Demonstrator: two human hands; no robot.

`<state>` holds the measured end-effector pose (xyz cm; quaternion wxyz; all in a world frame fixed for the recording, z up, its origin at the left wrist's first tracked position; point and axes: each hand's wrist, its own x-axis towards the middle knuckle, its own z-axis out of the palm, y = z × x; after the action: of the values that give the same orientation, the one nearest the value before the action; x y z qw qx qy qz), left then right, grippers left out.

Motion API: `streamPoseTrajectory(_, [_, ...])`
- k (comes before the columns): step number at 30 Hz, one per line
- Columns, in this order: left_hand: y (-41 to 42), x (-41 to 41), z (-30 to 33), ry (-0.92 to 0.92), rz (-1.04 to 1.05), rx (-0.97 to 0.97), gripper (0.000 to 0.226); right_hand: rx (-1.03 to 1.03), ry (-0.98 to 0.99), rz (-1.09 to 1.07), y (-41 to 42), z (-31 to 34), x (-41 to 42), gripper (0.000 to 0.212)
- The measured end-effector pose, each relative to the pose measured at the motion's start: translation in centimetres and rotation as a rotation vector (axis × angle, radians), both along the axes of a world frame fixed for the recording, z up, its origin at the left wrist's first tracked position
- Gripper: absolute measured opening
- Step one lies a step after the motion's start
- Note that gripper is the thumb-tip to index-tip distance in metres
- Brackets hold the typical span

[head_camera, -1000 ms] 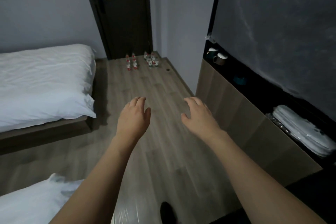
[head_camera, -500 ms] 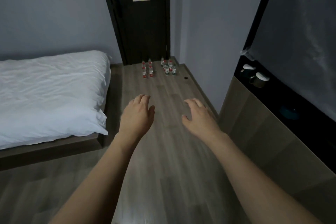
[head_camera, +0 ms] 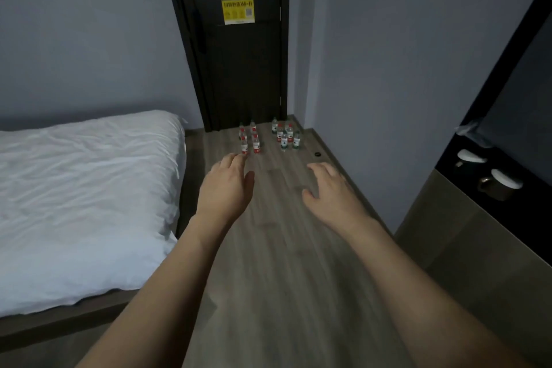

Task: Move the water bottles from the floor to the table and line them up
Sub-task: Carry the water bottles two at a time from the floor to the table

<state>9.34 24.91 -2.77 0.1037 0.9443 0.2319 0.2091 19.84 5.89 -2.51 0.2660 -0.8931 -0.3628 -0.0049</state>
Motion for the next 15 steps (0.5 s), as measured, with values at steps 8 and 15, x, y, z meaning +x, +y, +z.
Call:
streamPoseTrajectory(8, [10.1,9.0,-2.3,0.054,-0.043,-0.067,0.049,-0.035,0.046,-0.025,10.4,-1.8,8.9,0.056])
streamPoseTrajectory(15, [19.8,21.5,-4.4,0.076,-0.054,-0.06,0.048,-0.014,0.078,-0.026,19.7,-4.2,21.5,0.056])
